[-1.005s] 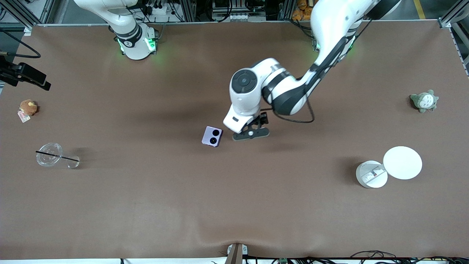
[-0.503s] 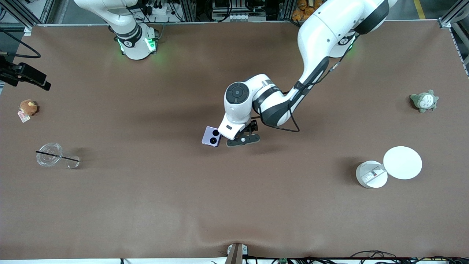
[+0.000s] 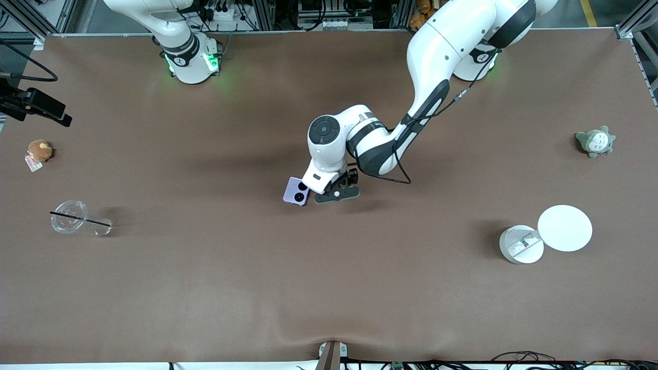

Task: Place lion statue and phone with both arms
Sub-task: 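Lower the left gripper and close it on the lion statue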

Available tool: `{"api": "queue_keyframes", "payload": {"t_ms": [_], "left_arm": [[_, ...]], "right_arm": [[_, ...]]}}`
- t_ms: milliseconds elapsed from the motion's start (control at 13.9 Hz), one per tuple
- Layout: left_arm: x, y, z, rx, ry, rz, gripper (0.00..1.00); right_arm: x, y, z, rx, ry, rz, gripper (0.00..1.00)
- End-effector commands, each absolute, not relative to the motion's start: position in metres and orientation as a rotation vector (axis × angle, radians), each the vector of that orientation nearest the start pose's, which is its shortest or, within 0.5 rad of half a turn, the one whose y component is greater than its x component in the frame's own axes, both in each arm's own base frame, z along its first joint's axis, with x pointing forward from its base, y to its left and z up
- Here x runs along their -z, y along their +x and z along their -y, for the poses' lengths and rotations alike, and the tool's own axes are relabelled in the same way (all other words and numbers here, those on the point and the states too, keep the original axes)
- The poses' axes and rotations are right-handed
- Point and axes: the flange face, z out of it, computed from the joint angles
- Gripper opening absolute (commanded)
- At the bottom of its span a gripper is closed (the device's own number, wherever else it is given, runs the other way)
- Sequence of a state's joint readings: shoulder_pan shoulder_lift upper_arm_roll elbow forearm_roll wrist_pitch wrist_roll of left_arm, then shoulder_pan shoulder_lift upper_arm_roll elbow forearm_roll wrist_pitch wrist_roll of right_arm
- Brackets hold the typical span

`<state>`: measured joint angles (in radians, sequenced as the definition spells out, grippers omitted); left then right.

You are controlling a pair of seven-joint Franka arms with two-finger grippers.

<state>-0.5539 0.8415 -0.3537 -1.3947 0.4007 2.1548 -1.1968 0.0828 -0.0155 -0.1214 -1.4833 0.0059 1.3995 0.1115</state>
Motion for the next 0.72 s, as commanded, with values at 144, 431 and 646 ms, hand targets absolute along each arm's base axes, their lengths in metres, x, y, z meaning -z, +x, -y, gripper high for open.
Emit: {"api": "queue_keyframes", "payload": {"t_ms": [144,431,646], "left_arm": [[-0.221,0.505,0.532,0.114,-3.073,0.261,0.0],[-0.245,0.518,0.523,0.149,-3.072,0.288,0.0],[-0.287,0.563,0.475,0.211,-3.061,0.272,0.0]], "right_arm": [[-0.661,0.525,0.02,-0.107,-3.107,-0.219,1.0],[-0.636,0.54,0.008,-0.197,-3.116,-0.192,1.0],[-0.617,0.542,-0.019,-0.327,-3.122,-0.121,1.0]]}}
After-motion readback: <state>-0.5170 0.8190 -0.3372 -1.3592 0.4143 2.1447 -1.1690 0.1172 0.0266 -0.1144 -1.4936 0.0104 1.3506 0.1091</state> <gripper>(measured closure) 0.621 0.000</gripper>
